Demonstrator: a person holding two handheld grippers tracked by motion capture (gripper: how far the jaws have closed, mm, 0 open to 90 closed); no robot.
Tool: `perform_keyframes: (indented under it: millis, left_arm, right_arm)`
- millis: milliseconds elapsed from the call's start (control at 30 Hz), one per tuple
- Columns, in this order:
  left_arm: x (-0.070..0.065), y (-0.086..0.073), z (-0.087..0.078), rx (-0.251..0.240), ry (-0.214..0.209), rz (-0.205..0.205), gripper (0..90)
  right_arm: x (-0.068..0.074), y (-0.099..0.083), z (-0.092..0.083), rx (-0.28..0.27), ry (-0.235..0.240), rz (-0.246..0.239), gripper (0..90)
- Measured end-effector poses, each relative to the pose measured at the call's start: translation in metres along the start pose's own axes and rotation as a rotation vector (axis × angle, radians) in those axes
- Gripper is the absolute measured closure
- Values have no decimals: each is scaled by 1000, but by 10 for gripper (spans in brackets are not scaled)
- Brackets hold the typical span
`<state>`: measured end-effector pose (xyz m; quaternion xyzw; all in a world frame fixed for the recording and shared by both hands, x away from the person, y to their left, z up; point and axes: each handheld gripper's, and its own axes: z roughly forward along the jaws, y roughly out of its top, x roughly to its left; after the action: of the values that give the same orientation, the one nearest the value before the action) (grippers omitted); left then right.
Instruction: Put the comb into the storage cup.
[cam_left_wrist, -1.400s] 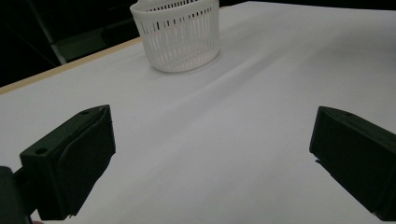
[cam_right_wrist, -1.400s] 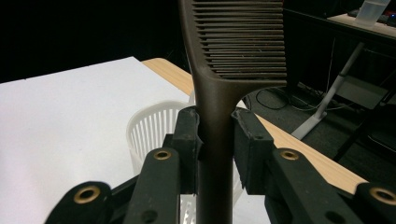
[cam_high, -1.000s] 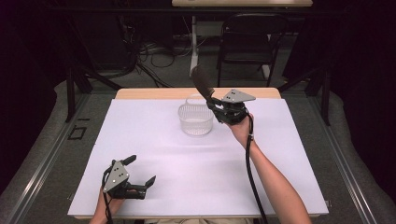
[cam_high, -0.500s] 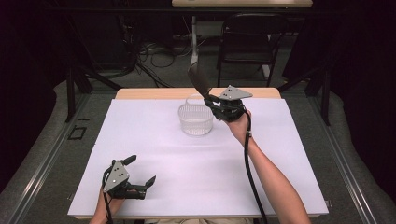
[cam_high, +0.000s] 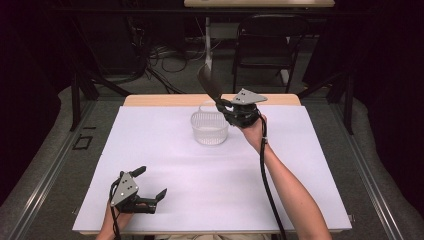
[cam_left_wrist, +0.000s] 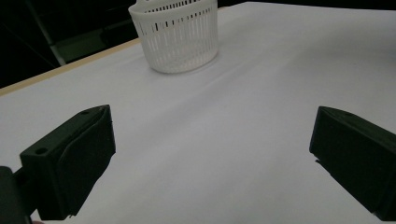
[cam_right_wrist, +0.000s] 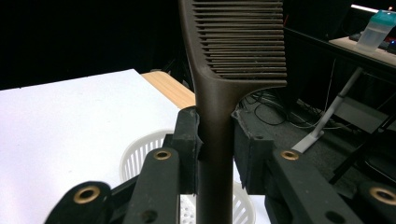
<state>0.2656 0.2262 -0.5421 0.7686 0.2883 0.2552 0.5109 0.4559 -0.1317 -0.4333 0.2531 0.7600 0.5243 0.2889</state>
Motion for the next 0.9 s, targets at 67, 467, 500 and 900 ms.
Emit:
perform_keyframes:
  millis: [67, 467, 500, 900]
  left_arm:
    - [0, 0, 0, -1, 0, 0, 3]
    - [0, 0, 0, -1, 1, -2, 4]
    - [0, 0, 0, -1, 1, -2, 3]
    - [0, 0, 0, -1, 1, -2, 3]
  right_arm:
    - [-1, 1, 1, 2, 3, 0, 724]
    - [0, 3, 6, -3, 7, -18, 724]
    - [0, 3, 7, -5, 6, -19, 724]
    - [2, 7, 12, -11, 15, -30, 725]
